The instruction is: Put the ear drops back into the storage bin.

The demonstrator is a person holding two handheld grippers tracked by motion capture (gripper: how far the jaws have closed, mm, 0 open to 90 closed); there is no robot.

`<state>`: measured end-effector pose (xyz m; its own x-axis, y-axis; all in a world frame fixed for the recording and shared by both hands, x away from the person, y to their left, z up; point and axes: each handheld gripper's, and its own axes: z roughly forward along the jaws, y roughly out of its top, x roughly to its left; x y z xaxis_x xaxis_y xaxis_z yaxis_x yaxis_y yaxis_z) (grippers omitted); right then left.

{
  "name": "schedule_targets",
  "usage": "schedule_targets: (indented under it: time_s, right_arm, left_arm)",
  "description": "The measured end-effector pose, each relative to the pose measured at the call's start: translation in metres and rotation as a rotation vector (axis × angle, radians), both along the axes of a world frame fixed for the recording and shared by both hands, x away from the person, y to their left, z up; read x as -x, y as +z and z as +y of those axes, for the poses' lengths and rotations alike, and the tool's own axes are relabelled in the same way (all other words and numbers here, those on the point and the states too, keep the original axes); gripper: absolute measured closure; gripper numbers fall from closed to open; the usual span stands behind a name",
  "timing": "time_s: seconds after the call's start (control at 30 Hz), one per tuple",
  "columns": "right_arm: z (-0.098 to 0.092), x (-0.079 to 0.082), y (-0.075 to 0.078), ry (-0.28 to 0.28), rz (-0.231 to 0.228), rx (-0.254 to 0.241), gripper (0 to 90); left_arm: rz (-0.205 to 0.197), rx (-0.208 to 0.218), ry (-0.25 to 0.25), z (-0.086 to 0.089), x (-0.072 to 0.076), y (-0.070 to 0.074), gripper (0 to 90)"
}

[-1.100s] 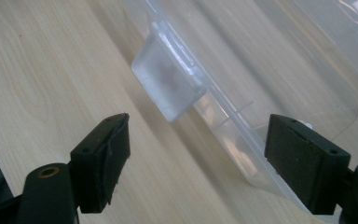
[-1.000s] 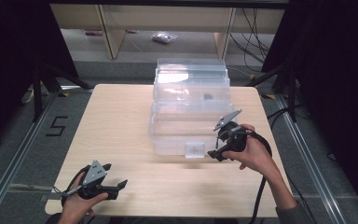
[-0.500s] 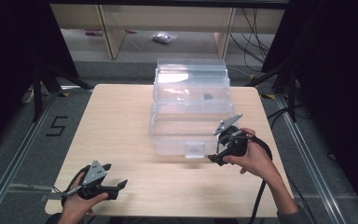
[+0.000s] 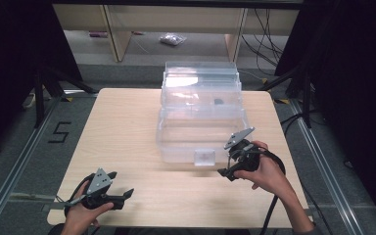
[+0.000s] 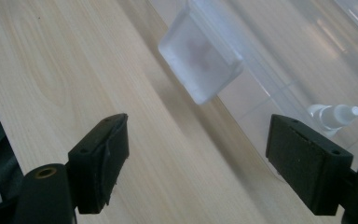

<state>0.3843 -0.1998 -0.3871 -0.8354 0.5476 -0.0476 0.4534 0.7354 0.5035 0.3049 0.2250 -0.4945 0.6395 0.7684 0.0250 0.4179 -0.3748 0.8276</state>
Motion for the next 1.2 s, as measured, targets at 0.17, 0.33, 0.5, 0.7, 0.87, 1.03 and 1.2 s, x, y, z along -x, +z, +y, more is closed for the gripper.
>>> schedule_targets:
  time_s: [0.17, 0.33, 0.5, 0.7, 0.87, 1.03, 1.2]
  right_arm:
    - [-0.001, 0.005, -0.003, -0.017, 0.004, -0.004, 22.1]
    - [-0.003, 0.009, -0.007, -0.024, -0.004, -0.017, 22.1]
    - [-0.005, 0.012, -0.011, -0.029, -0.027, -0.029, 22.1]
    - [-0.006, 0.014, -0.018, -0.024, -0.051, -0.056, 21.9]
    - [-0.008, 0.014, -0.023, -0.019, -0.061, -0.058, 21.7]
    - [-0.008, 0.017, -0.028, -0.037, -0.043, -0.073, 21.7]
    - [-0.01, 0.018, -0.031, -0.04, -0.04, -0.063, 21.7]
  left_arm:
    - [0.001, -0.002, 0.002, 0.0, 0.0, 0.0, 15.2]
    - [0.0, -0.001, 0.002, 0.0, 0.0, 0.0, 15.2]
    - [0.0, -0.001, 0.002, 0.0, 0.0, 0.0, 15.2]
    - [0.0, 0.0, 0.002, 0.0, 0.0, 0.0, 15.2]
    - [-0.001, 0.012, 0.007, -0.001, 0.0, 0.0, 15.2]
    - [-0.001, 0.013, 0.007, -0.001, 0.0, 0.0, 15.2]
    - [0.0, 0.013, 0.007, -0.001, 0.0, 0.0, 15.2]
